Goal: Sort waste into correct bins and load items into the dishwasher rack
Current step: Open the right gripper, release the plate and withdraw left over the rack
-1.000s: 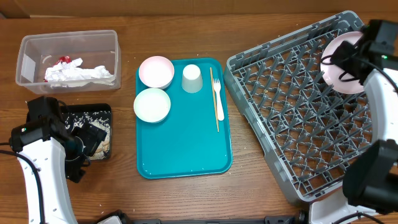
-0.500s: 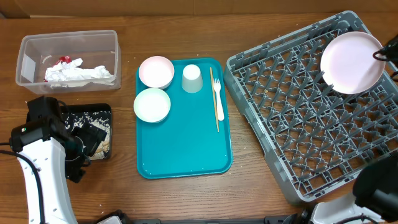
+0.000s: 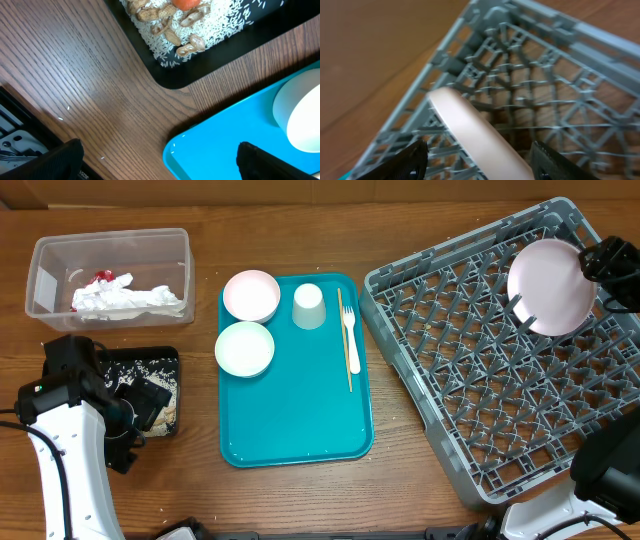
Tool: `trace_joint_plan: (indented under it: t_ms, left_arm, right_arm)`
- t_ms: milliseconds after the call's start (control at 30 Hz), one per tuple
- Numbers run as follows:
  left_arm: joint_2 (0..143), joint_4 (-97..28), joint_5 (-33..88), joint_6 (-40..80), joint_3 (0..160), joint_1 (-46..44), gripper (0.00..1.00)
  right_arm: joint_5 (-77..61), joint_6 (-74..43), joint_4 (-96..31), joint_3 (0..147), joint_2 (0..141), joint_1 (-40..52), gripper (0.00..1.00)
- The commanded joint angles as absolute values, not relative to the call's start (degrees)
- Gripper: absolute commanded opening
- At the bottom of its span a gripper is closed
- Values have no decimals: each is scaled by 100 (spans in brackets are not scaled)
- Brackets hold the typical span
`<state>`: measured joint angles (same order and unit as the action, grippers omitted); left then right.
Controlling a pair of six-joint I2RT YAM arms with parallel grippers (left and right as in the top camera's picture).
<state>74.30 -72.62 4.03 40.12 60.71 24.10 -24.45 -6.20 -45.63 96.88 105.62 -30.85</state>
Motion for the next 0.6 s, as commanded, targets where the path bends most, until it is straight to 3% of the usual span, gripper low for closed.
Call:
trace_joint_plan:
  t_ms: [0, 367, 467, 567]
  left_arm:
    - [7437, -7258, 405, 3940, 6058, 2414, 100]
    - [7437, -7258, 405, 3940, 6058, 2414, 100]
    - [7437, -7258, 405, 3940, 6058, 2414, 100]
    - [7437, -7258, 405, 3940, 6058, 2414, 100]
  right_arm:
    - [-3181, -596, -4606, 9791, 10545, -3076, 68]
    - [-3142, -766, -4862, 9791, 9612, -2565, 68]
    - [-2759, -714, -5242, 9791, 9244, -1942, 68]
    - [-2117, 108, -6241, 9701, 9310, -421, 69]
